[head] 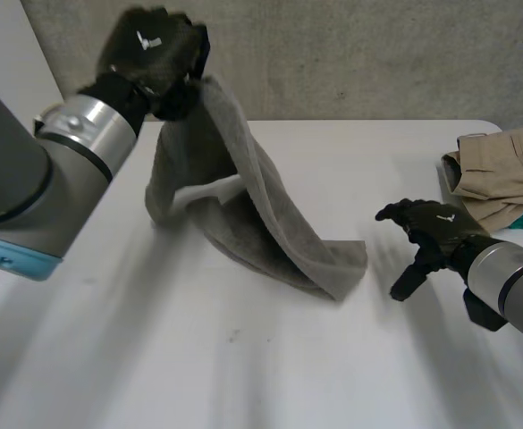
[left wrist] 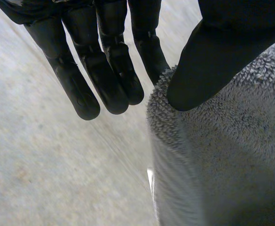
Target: Fold the laundry.
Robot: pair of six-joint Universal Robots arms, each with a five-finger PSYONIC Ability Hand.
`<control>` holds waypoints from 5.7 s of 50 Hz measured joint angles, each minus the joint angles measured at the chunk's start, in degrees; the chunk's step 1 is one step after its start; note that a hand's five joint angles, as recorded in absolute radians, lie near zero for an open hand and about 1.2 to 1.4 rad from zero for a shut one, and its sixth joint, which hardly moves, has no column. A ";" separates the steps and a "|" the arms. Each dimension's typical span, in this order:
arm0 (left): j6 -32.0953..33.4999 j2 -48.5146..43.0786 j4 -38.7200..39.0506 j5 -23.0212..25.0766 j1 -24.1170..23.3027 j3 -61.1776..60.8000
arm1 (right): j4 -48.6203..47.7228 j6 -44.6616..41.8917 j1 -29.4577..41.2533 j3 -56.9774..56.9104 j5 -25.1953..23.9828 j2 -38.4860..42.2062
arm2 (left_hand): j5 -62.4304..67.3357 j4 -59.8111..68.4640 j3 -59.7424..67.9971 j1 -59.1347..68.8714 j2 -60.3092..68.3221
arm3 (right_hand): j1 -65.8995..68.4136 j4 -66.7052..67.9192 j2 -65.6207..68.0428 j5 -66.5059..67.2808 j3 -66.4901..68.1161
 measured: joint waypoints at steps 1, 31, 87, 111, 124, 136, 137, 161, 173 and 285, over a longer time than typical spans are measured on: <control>-0.55 1.08 -0.10 -0.11 -0.06 0.05 | 0.36 2.75 0.04 -0.13 -0.67 0.41 | 0.00 0.00 0.00 0.00 0.00 | 0.00 0.00 0.00 0.00 0.00; -1.32 11.17 -1.70 -3.97 -3.60 -0.38 | -13.80 13.69 15.05 -13.03 14.09 19.05 | -0.02 0.04 0.05 0.00 0.06 | 45.22 53.83 54.78 53.02 54.97; -0.05 -10.51 24.71 -15.90 3.72 -12.44 | -12.51 -31.80 9.21 -24.99 14.77 15.48 | -0.02 0.25 0.17 0.00 0.15 | 45.22 54.50 54.81 53.83 55.32; 5.60 -0.67 -3.55 -6.14 5.34 -20.97 | -12.00 -31.00 8.35 4.47 6.61 8.53 | -50.53 -53.63 -52.93 -50.10 -53.28 | 45.22 54.51 54.81 53.95 55.32; 8.11 -18.26 -7.17 5.50 11.22 0.02 | -12.20 -31.01 6.94 5.23 6.27 8.69 | -37.75 -41.37 -41.21 -37.39 -41.57 | 45.22 54.51 54.81 53.94 55.32; 11.48 -21.58 -21.30 4.32 11.94 2.51 | -12.20 -31.02 5.78 5.47 6.27 8.76 | -37.28 -41.02 -41.15 -37.39 -41.24 | 45.22 54.51 54.81 53.94 55.33; 10.59 -20.37 -21.09 4.18 12.23 1.61 | -12.20 -31.01 5.63 5.41 6.26 8.75 | -37.30 -41.02 -41.15 -37.39 -41.24 | 45.22 54.51 54.81 53.94 55.32; 2.94 -7.25 -13.59 4.22 17.78 -20.46 | -12.08 -30.92 5.40 5.27 6.37 8.81 | -36.43 -40.08 -40.06 -36.69 -40.33 | 45.22 54.51 54.81 53.87 55.33; 5.04 -13.43 -6.23 3.48 17.66 -18.08 | -12.18 -30.15 5.47 5.53 6.66 8.80 | -2.40 -5.51 -4.91 0.13 -5.00 | 45.22 54.52 54.81 53.94 55.33; 16.36 -20.15 7.16 -14.46 6.18 -5.54 | -1.19 -23.67 -2.80 -23.52 10.57 19.44 | -52.43 -56.38 -55.40 -53.07 -56.58 | -0.10 -0.04 -0.01 0.52 -0.05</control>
